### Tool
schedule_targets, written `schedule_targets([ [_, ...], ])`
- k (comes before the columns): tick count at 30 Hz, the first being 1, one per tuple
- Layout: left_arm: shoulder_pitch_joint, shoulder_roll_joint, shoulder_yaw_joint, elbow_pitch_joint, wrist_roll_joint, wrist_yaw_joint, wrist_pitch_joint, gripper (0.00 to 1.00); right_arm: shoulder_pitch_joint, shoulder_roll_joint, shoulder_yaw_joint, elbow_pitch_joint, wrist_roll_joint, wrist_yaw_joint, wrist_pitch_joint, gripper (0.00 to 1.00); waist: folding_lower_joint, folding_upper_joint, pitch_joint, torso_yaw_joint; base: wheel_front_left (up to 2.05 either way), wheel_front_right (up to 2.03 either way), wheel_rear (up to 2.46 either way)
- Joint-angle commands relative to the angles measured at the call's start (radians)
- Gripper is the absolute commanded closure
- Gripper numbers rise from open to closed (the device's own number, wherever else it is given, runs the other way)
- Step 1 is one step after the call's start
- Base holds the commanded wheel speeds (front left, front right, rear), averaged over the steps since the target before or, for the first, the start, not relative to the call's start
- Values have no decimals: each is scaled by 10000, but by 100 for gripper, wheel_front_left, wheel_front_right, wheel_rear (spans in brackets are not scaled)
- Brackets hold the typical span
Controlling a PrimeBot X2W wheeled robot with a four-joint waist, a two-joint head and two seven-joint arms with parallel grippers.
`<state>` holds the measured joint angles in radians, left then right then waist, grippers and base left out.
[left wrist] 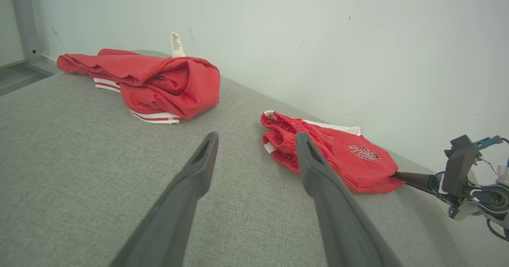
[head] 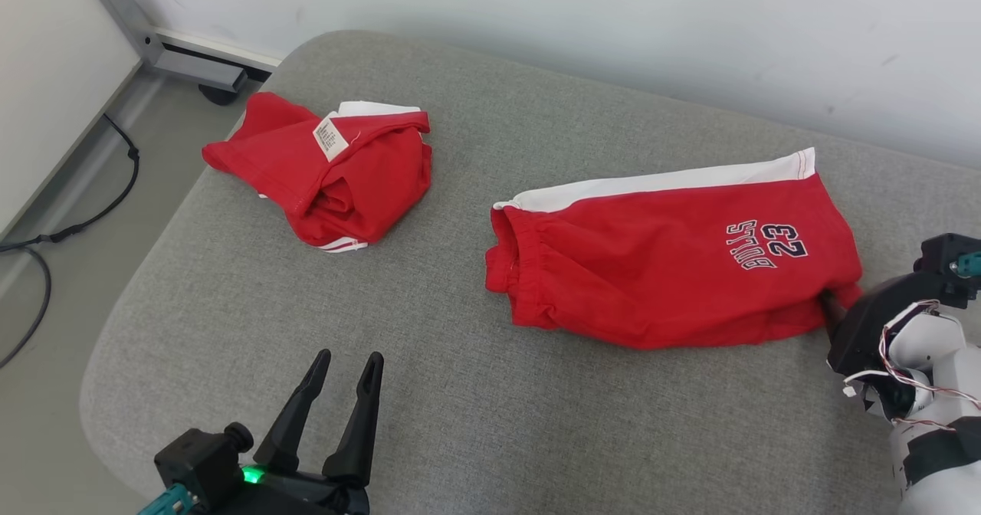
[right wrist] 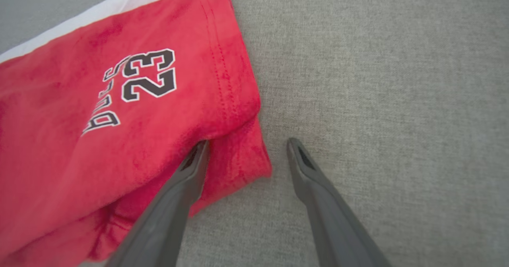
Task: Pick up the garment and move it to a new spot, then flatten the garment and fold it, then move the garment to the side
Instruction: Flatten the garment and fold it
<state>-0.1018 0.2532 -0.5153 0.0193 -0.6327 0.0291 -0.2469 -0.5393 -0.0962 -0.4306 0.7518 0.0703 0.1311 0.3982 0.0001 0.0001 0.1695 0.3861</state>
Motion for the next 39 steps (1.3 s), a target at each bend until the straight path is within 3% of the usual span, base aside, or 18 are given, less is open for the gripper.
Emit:
schedule_targets([
  [1,-72,-2,31,38,45,-7,-45,0,-80,43,-68,29,-171,-7,75,0,-1,-1,41,0,0,0,0],
  [6,-121,-51,43,100,24,-35,-78,0,-186,226,-120,18,-197,-7,171,1,-1,-1,74,-70,0,0,0],
  [7,-127,-54,43,112,23,-40,-84,0,-178,249,-127,32,-182,-7,178,46,-1,-1,72,-83,0,0,0],
  [8,-124,-56,41,121,21,-46,-79,0,-172,266,-135,38,-187,-7,196,59,-1,-1,65,-94,0,0,0],
  [9,-123,-57,41,135,16,-51,-84,0,-174,280,-149,44,-167,-7,203,100,-1,-1,60,-105,0,0,0],
  [24,8,38,36,159,-126,24,-28,0,596,430,260,-676,528,-7,-51,100,-1,-1,-288,-483,0,0,0],
  [39,309,323,75,-56,-217,168,131,0,3077,440,1690,-3207,2854,-7,-234,100,-1,-1,-770,-1348,0,0,0],
])
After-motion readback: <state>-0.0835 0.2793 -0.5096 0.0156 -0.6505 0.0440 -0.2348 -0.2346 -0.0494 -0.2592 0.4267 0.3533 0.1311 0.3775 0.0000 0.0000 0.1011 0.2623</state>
